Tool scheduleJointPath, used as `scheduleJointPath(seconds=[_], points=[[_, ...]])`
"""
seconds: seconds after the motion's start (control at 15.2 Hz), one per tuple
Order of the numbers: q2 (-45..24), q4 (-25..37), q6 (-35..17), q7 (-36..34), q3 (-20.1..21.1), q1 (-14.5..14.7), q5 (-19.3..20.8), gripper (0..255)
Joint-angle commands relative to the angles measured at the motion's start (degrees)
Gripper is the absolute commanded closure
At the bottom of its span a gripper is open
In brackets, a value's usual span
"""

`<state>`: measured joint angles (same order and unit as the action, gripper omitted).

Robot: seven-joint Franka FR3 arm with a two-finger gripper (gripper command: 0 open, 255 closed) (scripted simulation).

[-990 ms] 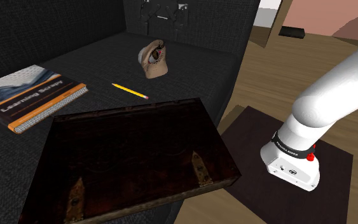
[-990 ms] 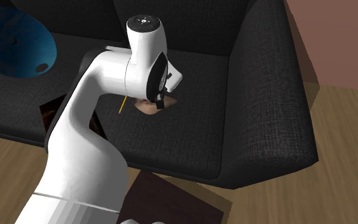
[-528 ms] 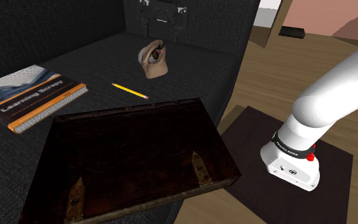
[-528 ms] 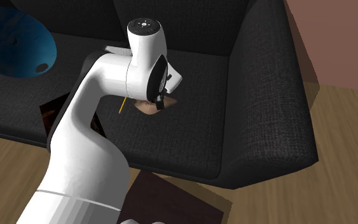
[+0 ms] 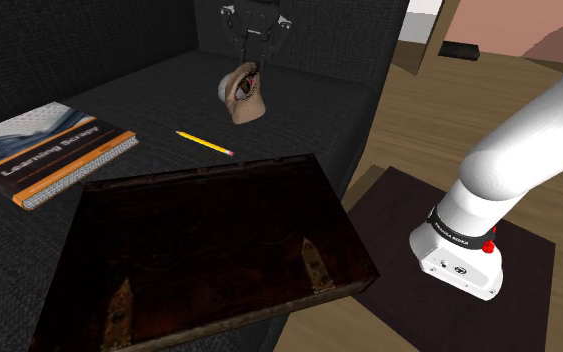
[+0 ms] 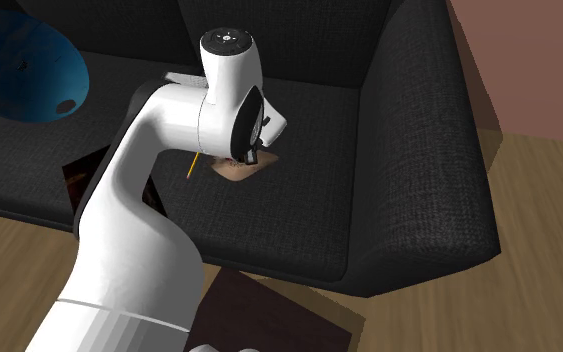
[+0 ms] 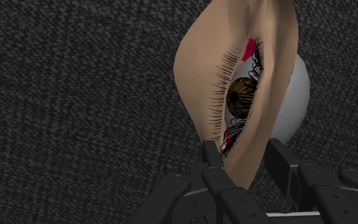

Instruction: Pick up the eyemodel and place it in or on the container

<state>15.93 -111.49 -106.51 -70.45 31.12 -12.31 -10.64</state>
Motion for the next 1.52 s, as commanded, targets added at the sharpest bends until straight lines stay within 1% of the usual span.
scheduleJointPath(seconds=[0.0,0.13,0.46,1.45], points=[[-0.02,-0.03,0.03,0.00,0.03,0.01,-0.01,255],[-0.06,-0.06,-0.04,-0.01,0.04,0.02,0.00,255],[-0.60,4.26,3.78,-0.43,-0.14,-0.20,0.45,255],[-4.61,19.70,15.54,-2.50,0.28,-0.78,2.67,255]])
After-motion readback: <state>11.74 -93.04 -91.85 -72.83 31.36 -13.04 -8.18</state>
